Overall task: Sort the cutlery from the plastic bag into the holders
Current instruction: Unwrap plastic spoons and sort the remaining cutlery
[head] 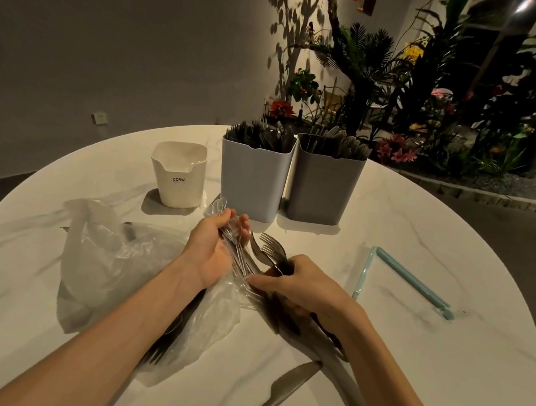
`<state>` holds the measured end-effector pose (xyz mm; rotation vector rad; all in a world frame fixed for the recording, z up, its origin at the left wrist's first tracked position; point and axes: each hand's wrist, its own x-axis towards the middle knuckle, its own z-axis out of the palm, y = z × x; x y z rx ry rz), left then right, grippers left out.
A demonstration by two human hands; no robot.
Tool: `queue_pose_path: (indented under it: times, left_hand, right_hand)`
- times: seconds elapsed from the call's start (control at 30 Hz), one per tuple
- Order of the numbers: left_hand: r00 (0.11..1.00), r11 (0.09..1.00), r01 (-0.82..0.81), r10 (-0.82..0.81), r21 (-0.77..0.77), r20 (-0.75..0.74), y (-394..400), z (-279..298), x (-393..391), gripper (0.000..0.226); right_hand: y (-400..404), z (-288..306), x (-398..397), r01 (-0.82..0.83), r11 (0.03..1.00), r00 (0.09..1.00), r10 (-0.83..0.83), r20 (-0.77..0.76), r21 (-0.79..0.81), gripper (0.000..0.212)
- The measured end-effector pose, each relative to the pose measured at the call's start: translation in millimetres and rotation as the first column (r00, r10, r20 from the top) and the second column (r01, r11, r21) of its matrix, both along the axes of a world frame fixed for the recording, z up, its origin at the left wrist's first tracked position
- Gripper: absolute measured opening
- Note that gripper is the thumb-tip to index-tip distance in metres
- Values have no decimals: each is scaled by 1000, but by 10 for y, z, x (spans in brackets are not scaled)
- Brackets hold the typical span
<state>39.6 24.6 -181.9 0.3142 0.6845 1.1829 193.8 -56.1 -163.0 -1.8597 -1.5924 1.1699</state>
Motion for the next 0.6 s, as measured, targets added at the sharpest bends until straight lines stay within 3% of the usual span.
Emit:
queue_pose_path:
  times: [0.17, 0.37, 0.5, 0.6]
  left_hand:
    - [999, 1000, 27, -28, 15, 28, -62, 80, 25, 14]
    - [996, 997, 71, -69, 29, -58, -102, 133, -38, 14]
    - [901, 979, 157, -89, 129, -425, -120, 153, -27, 17]
    - [812, 961, 155, 8, 229, -583, -130, 163, 6, 12]
  right_hand:
    - [4, 109, 95, 45, 997, 997, -40, -65, 67, 25]
    - [-52, 312, 255, 50, 998, 999, -50, 15, 45, 29]
    - [-75, 340, 327, 26, 999, 990, -29, 138, 20, 35]
    - [-51, 308, 329, 24, 998, 971, -37, 236, 58, 41]
